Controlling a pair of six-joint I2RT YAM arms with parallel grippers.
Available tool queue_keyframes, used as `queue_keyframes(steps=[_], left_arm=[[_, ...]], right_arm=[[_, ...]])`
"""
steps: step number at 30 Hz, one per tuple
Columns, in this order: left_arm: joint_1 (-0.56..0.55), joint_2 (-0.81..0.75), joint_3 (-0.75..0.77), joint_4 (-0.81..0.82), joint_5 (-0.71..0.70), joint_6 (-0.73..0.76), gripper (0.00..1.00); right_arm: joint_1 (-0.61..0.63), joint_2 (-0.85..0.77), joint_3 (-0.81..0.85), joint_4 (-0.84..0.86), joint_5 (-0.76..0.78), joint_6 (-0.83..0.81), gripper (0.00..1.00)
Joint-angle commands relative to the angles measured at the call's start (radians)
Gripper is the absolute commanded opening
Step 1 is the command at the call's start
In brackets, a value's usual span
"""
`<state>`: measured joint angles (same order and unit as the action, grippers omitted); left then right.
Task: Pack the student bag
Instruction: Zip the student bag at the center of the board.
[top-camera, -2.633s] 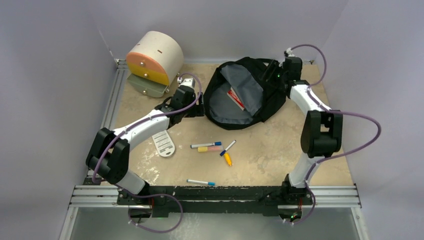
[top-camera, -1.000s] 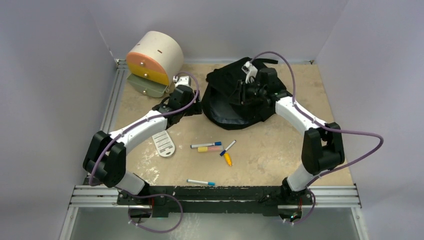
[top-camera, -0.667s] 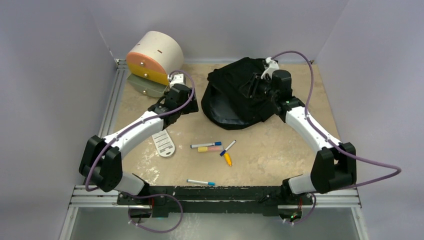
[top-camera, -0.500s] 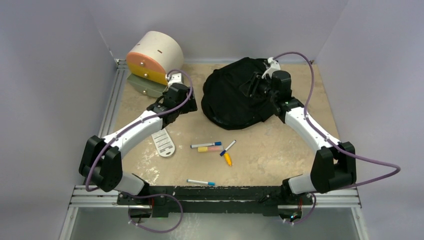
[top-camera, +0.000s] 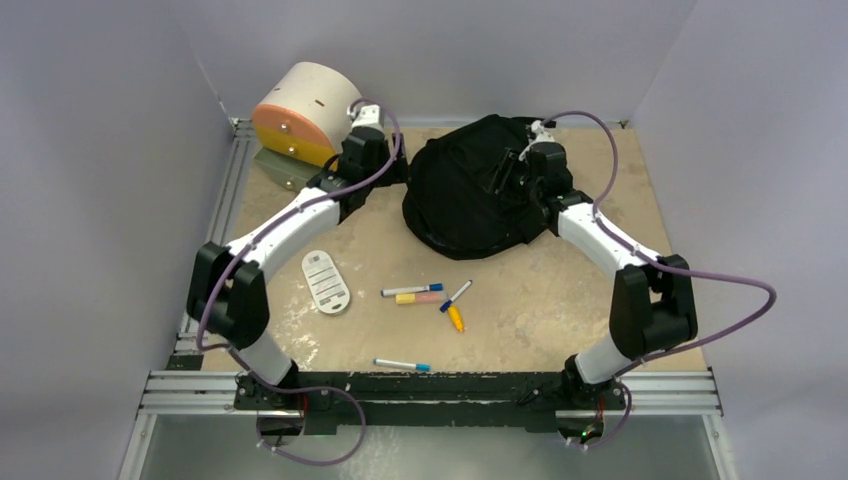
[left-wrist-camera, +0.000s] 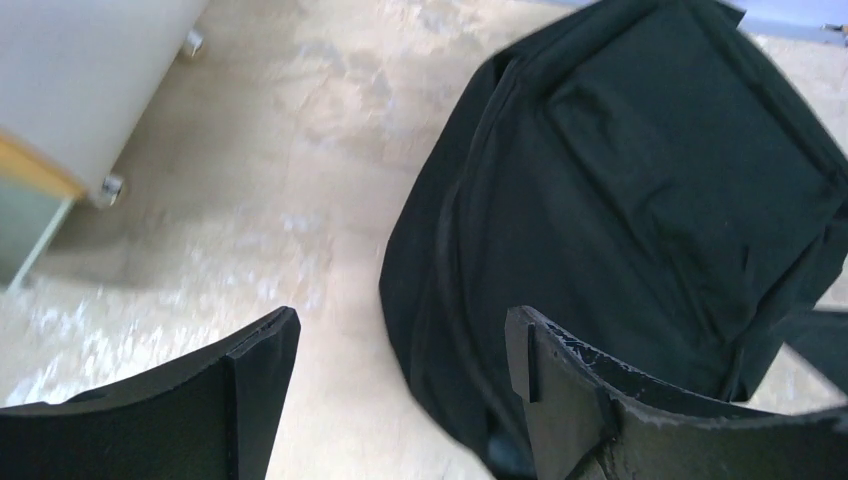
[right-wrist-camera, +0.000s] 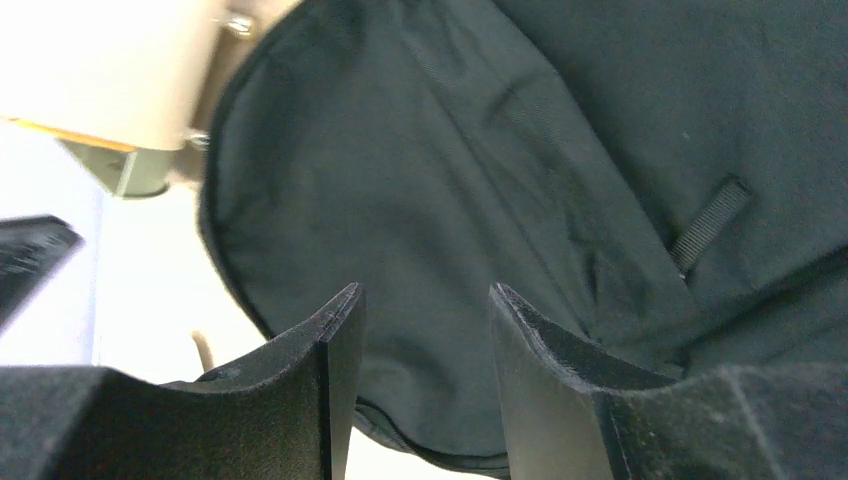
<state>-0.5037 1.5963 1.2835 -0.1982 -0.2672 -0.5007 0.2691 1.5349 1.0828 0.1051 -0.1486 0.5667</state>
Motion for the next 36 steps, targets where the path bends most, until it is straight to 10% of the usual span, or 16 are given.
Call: queue_keyframes(steps=[1,10,31,36], left_arm=[[0.024,0.131,0.171,0.028,0.048,0.091,0.75],[-0.096,0.070,0.114,0.224,0.170,0.269,0.74],[-0.370,0.365,0.274,0.214,0.251,0.046,0.70],[-0.391,0.406,0.275,0.204,0.233,0.046,0.70]], right_arm=[[0.014,0.010,0.060,-0.124,0.163,0.022,0.51],[-0.029,-0.096,-0.095,-0.226,0.423,0.117,0.54],[-0.252,0.112,-0.167,0.005,-0.063,0.102,0.56],[-0.252,0.153,-0.197,0.047,-0.159,0.079,0.38]])
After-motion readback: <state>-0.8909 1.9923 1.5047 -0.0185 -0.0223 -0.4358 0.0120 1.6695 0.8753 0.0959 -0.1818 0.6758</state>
